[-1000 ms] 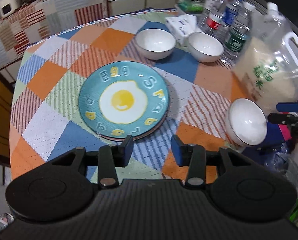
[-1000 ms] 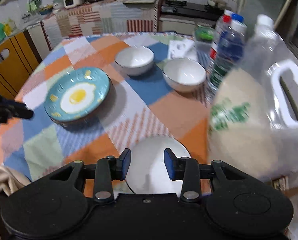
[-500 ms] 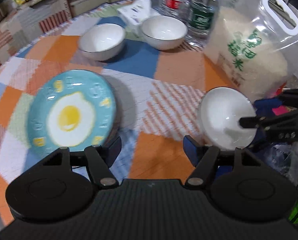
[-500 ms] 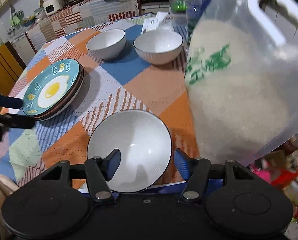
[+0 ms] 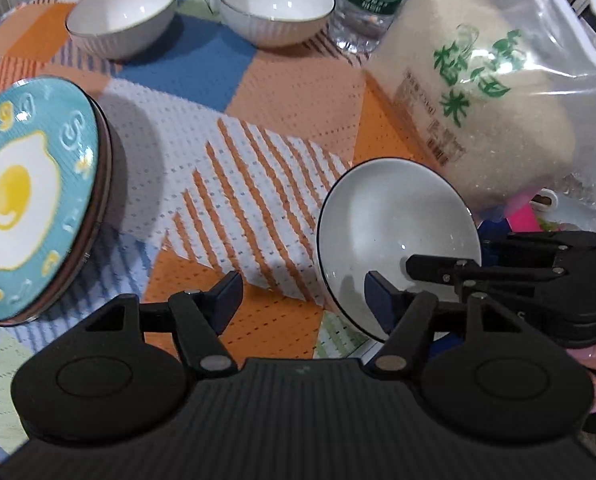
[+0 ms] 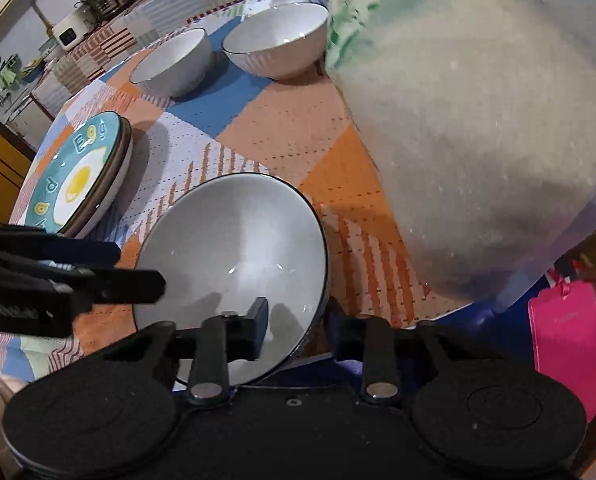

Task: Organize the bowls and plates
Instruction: 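Grasp the rim of the white bowl with both grippers, then carry the white bowl beside the plate stack and release it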

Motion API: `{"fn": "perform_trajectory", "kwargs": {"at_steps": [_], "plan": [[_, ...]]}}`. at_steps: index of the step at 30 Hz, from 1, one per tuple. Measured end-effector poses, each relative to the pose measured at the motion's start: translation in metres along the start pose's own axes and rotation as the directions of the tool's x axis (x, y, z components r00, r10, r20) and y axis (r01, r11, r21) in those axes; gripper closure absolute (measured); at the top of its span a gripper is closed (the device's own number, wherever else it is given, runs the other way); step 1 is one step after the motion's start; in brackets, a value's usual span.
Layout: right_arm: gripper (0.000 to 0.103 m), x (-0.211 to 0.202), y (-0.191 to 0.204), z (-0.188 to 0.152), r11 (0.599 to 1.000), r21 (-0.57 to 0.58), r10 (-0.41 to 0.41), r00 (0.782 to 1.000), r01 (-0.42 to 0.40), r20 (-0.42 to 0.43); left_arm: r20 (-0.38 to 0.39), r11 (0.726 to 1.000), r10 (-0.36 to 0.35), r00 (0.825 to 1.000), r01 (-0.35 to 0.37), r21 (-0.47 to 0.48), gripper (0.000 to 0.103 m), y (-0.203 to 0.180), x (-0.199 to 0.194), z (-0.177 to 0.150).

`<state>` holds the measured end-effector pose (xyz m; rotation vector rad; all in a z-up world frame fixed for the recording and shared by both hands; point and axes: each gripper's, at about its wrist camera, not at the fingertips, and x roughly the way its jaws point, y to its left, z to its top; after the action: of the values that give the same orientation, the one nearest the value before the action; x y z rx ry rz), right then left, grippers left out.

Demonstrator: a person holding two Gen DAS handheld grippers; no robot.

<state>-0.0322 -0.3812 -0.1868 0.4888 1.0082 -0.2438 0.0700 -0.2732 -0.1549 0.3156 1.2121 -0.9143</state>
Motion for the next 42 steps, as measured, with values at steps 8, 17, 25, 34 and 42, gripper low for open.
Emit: {"fn": "perform_trajectory", "kwargs": {"at_steps": [8, 17, 25, 34, 42], "plan": [[0.084, 0.005, -0.003, 0.001, 0.999, 0.031, -0.006, 1.0, 0.005, 0.013, -0.049, 0.992, -0.065, 0.997, 0.059, -0.112, 0.092, 0.001, 0.017, -0.003], [0.085, -0.002, 0.018, 0.01, 0.999, -0.013, 0.036, 0.999, -0.037, -0.005, -0.042, 0.992, -0.01, 0.999, 0.004, -0.126, 0.091, 0.013, -0.015, -0.011], [0.085, 0.002, 0.062, 0.034, 0.986, -0.139, 0.091, 0.996, -0.09, -0.002, 0.022, 0.966, 0.024, 0.999, -0.018, -0.259, 0.091, 0.054, -0.039, -0.019], [0.085, 0.029, 0.086, 0.05, 0.967, -0.223, 0.117, 0.992, -0.123, -0.04, 0.006, 0.934, 0.025, 1.0, -0.021, -0.356, 0.09, 0.084, -0.027, -0.028], [0.088, 0.048, 0.082, 0.054, 0.964, -0.23, 0.125, 0.991, -0.132, -0.048, 0.008, 0.919, -0.014, 1.0, 0.016, -0.393, 0.088, 0.092, -0.015, -0.03]]}}
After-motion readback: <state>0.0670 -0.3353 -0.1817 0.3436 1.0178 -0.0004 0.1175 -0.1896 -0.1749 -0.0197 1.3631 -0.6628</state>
